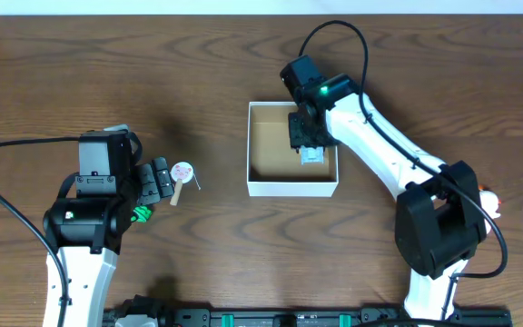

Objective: Pack container
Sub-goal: 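Carry the truck with the right gripper and lower it into the box, then open the right gripper and move it to the brown plush animal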

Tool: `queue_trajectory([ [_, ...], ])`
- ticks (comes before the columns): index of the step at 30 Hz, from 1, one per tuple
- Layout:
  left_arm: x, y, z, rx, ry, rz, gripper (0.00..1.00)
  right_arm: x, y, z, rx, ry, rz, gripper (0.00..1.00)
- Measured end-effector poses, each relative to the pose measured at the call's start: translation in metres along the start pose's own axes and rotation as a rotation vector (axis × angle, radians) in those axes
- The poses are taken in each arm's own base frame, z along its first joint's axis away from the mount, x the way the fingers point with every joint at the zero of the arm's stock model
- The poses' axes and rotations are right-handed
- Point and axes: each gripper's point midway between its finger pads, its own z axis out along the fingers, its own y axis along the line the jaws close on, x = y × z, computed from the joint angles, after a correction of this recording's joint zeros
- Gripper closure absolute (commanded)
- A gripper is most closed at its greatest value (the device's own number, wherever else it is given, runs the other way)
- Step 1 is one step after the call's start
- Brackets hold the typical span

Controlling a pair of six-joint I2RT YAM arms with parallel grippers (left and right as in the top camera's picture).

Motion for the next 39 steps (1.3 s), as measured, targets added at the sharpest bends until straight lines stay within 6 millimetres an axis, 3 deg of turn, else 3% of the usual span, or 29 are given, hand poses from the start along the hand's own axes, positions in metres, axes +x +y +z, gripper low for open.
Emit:
queue_trajectory([
  [3, 0.000, 0.000, 0.000, 0.000, 0.000, 0.000, 0.02, 0.000, 0.001, 0.000, 0.000, -0.001, -0.001, 0.80],
  [5, 0.000, 0.000, 0.000, 0.000, 0.000, 0.000, 0.02, 0.000, 0.001, 0.000, 0.000, -0.001, 0.000, 0.65],
  [8, 0.000, 0.000, 0.000, 0.000, 0.000, 0.000, 0.02, 0.000, 0.001, 0.000, 0.000, -0.001, 0.000, 0.51],
  [10, 0.000, 0.000, 0.000, 0.000, 0.000, 0.000, 0.02, 0.000, 0.001, 0.000, -0.001, -0.001, 0.002, 0.33],
  [14, 0.000, 0.000, 0.000, 0.000, 0.000, 0.000, 0.02, -0.001, 0.002, 0.000, -0.003, -0.006, 0.006, 0.16],
  [27, 0.000, 0.000, 0.000, 0.000, 0.000, 0.000, 0.02, -0.009, 0.005, 0.000, -0.018, -0.038, 0.008, 0.17],
  [30, 0.000, 0.000, 0.000, 0.000, 0.000, 0.000, 0.02, -0.013, 0.007, 0.000, -0.025, -0.053, 0.003, 0.13],
  [33, 0.000, 0.000, 0.000, 0.000, 0.000, 0.000, 0.02, -0.014, 0.008, -0.001, -0.027, -0.059, -0.022, 0.01],
  [34, 0.000, 0.000, 0.000, 0.000, 0.000, 0.000, 0.02, -0.015, 0.007, -0.002, -0.026, -0.059, -0.037, 0.01],
  [37, 0.000, 0.000, 0.000, 0.000, 0.000, 0.000, 0.02, -0.022, 0.006, -0.014, -0.032, -0.076, -0.053, 0.01],
  [39, 0.000, 0.000, 0.000, 0.000, 0.000, 0.000, 0.02, -0.033, -0.001, -0.034, -0.045, -0.113, -0.035, 0.01],
])
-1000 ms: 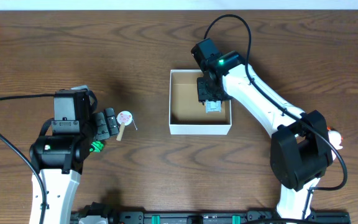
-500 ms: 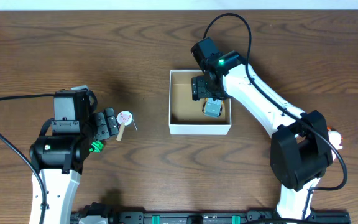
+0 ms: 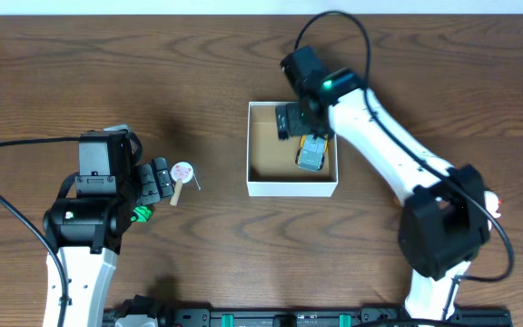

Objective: Pack container
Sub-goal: 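Open the right gripper and move it to the brown plush animal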

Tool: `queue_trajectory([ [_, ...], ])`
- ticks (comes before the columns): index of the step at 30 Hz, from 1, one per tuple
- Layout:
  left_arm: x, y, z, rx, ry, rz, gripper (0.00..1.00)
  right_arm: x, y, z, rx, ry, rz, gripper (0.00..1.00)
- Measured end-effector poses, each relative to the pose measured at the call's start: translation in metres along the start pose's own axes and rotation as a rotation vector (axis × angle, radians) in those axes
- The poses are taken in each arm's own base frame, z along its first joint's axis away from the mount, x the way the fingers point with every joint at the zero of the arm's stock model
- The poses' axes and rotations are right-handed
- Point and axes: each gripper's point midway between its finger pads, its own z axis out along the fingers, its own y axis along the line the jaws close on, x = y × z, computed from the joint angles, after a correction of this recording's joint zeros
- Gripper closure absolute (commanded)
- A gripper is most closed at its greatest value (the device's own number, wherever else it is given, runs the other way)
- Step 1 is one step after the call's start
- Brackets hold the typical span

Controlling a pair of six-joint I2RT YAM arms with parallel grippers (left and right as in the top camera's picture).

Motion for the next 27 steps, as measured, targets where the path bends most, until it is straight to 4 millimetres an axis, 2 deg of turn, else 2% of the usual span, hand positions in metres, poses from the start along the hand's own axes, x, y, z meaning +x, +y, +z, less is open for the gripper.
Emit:
queue_trajectory([
  [3, 0.000, 0.000, 0.000, 0.000, 0.000, 0.000, 0.02, -0.017, -0.028, -0.041, -0.009, -0.067, 0.102, 0.01],
  [6, 0.000, 0.000, 0.000, 0.000, 0.000, 0.000, 0.02, -0.022, -0.087, -0.089, 0.017, -0.119, 0.299, 0.01],
  [9, 0.000, 0.000, 0.000, 0.000, -0.001, 0.000, 0.02, -0.006, -0.157, -0.122, 0.088, -0.116, 0.515, 0.01],
  [11, 0.000, 0.000, 0.000, 0.000, 0.000, 0.000, 0.02, 0.015, -0.192, -0.128, 0.144, -0.061, 0.623, 0.01],
  [14, 0.000, 0.000, 0.000, 0.000, 0.000, 0.000, 0.02, 0.041, -0.218, -0.116, 0.196, 0.030, 0.705, 0.01],
  [16, 0.000, 0.000, 0.001, -0.001, 0.002, 0.000, 0.02, 0.063, -0.225, -0.096, 0.220, 0.106, 0.733, 0.01],
  [23, 0.001, 0.000, 0.005, -0.004, 0.017, 0.002, 0.02, 0.128, -0.223, -0.012, 0.254, 0.265, 0.748, 0.01],
  [25, 0.001, 0.000, 0.005, -0.005, 0.019, 0.002, 0.02, 0.144, -0.222, 0.003, 0.257, 0.291, 0.751, 0.01],
  [27, 0.001, 0.000, 0.005, -0.005, 0.021, 0.002, 0.02, 0.152, -0.219, 0.013, 0.245, 0.296, 0.756, 0.01],
])
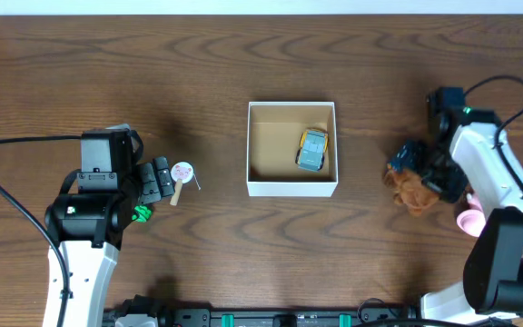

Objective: Pack container
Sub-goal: 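Open the right gripper and move it to the brown plush animal, then grasp the brown plush with the right gripper and drop it into the box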

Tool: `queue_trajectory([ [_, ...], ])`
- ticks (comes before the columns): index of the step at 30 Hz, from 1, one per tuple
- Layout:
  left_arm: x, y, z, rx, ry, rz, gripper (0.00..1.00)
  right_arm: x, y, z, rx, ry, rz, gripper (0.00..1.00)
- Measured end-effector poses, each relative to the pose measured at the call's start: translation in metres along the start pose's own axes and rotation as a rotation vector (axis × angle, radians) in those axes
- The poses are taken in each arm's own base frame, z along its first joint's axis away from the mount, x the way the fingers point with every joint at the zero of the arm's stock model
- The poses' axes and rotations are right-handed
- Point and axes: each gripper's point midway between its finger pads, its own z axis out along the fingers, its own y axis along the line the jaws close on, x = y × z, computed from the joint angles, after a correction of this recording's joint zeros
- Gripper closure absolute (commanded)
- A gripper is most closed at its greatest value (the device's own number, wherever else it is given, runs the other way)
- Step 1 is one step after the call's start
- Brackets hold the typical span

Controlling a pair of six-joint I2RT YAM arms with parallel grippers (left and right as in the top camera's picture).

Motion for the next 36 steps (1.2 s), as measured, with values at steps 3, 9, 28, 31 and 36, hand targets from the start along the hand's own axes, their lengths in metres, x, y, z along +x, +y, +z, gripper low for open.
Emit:
queue_trajectory([
  [3, 0.000, 0.000, 0.000, 0.000, 0.000, 0.000, 0.02, 0.001, 0.004, 0.010, -0.026, -0.011, 0.002, 0.01],
  [9, 0.000, 0.000, 0.000, 0.000, 0.000, 0.000, 0.02, 0.004, 0.007, 0.023, -0.070, -0.035, 0.006, 0.08],
  [28, 0.000, 0.000, 0.000, 0.000, 0.000, 0.000, 0.02, -0.020, 0.019, 0.004, -0.095, -0.136, -0.063, 0.99],
  [31, 0.000, 0.000, 0.000, 0.000, 0.000, 0.000, 0.02, -0.035, 0.043, -0.025, -0.142, -0.217, -0.129, 0.97],
  [36, 0.000, 0.000, 0.000, 0.000, 0.000, 0.000, 0.02, -0.032, 0.098, -0.101, -0.284, -0.395, -0.270, 0.95],
])
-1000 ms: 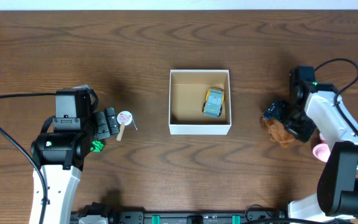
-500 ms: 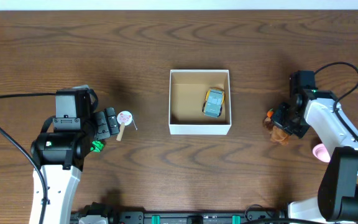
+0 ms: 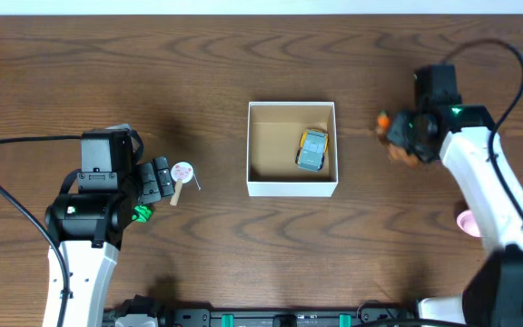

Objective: Pack container
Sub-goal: 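Grasp the brown plush with the right gripper and drop it into the box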

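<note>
The white cardboard box stands open at the table's middle, with a small yellow and grey toy car lying in its right half. To the right of the box, my right gripper is shut on a brown plush toy with an orange tip, held beside the box. At the left, my left gripper stands open, its fingertips right next to a small pink-and-white round paddle on a stick.
A small green object lies under the left arm's wrist. A pink object sits at the right, partly behind the right arm. Cables loop from both arms over the dark wooden table.
My right gripper was low over the brown plush toy at the right. Now it holds the toy farther back and closer to the box. The left arm has not moved.
My right gripper was inside the box with the toy car. Then the car lay in the box with the gripper above it. Then the gripper was out at the right over the brown plush toy, and now it holds that toy near the box.
</note>
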Tool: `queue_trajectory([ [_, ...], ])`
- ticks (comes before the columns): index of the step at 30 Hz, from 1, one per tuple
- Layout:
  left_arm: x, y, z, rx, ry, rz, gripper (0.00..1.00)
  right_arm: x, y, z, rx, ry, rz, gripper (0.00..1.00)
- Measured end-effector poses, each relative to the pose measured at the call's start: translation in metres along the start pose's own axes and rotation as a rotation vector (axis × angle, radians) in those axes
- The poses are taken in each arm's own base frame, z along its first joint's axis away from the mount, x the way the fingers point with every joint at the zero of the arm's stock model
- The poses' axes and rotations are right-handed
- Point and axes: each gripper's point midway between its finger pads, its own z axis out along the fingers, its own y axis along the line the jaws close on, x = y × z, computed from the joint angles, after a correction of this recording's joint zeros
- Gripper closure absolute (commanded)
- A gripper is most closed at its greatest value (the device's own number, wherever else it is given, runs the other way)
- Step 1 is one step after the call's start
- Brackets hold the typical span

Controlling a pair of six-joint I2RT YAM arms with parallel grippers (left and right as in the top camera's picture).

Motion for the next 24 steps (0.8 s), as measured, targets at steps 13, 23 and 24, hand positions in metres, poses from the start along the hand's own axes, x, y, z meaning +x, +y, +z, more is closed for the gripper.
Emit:
queue_trajectory([
  [13, 0.000, 0.000, 0.000, 0.000, 0.000, 0.000, 0.02, 0.058, 0.175, -0.040, -0.314, -0.127, -0.434, 0.85],
  [23, 0.000, 0.000, 0.000, 0.000, -0.001, 0.000, 0.02, 0.108, 0.185, 0.029, -0.236, 0.025, -0.608, 0.18],
  [24, 0.000, 0.000, 0.000, 0.000, 0.000, 0.000, 0.02, 0.109, 0.185, 0.029, -0.238, 0.028, -0.618, 0.14],
])
